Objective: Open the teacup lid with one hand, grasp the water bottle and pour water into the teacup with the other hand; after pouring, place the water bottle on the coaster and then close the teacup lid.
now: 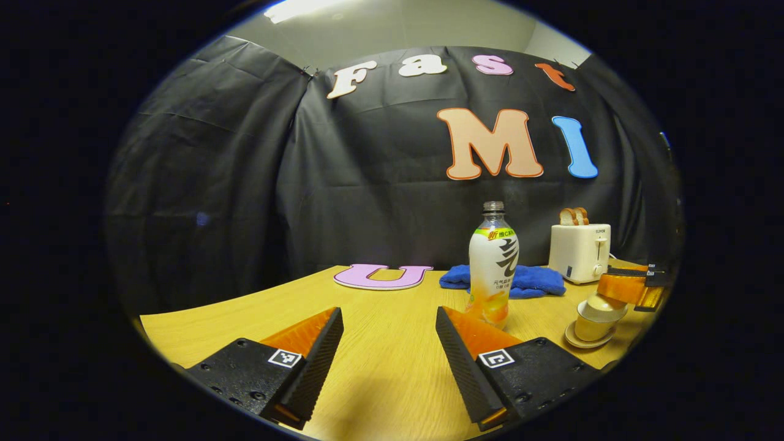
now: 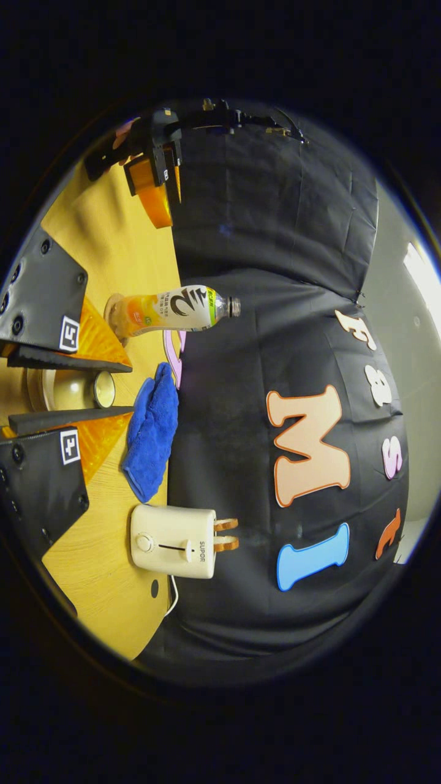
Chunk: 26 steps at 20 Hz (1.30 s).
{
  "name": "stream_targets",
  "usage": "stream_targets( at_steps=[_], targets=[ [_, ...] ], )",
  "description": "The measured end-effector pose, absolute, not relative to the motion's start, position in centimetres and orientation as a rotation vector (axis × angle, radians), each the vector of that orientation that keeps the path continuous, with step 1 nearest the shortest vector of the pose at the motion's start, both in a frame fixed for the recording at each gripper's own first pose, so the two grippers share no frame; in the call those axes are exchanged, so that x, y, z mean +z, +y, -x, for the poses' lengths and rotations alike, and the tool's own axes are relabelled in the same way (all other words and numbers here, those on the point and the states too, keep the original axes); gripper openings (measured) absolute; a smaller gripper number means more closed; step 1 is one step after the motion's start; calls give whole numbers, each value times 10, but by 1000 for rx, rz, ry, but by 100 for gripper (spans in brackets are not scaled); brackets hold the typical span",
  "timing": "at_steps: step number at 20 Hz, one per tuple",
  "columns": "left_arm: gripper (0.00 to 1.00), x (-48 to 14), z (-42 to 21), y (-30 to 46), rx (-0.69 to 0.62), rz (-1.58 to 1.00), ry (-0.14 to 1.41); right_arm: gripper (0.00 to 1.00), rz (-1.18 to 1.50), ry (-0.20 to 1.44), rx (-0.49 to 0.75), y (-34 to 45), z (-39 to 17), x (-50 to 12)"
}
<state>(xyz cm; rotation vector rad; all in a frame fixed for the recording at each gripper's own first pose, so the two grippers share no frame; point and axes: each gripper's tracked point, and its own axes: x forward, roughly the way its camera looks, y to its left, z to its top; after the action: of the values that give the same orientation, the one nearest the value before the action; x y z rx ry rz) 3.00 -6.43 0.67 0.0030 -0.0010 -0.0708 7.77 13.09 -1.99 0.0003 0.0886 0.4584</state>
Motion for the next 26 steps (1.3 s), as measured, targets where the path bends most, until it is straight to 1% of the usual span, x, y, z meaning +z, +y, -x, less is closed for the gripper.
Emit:
stream_targets(
  at_steps=[4, 5, 6, 7, 8, 13, 19, 26],
  targets=[
    [89, 7, -30, -65, -74, -3, 0, 31, 16, 152, 500, 139, -77, -30],
    [89, 7, -30, -65, -75, -3, 0, 33, 20, 161, 504, 140, -76, -31],
    [89, 7, -29, -66, -75, -3, 0, 30, 23, 167, 505, 141, -76, -31],
    [89, 8, -30, -66, -75, -3, 0, 31, 22, 173, 509, 141, -74, -33],
    [89, 7, -30, -66, -75, -3, 0, 30, 21, 180, 510, 141, -73, -33],
    [89, 7, -30, -66, -75, -3, 0, 36, 20, 192, 514, 141, -71, -34],
    [89, 8, -30, -66, -78, -3, -1, 100, 19, 161, 486, 135, -69, -29],
    [89, 6, -30, -67, -78, -2, -2, 100, -14, 48, 435, 115, -54, -11]
  ],
)
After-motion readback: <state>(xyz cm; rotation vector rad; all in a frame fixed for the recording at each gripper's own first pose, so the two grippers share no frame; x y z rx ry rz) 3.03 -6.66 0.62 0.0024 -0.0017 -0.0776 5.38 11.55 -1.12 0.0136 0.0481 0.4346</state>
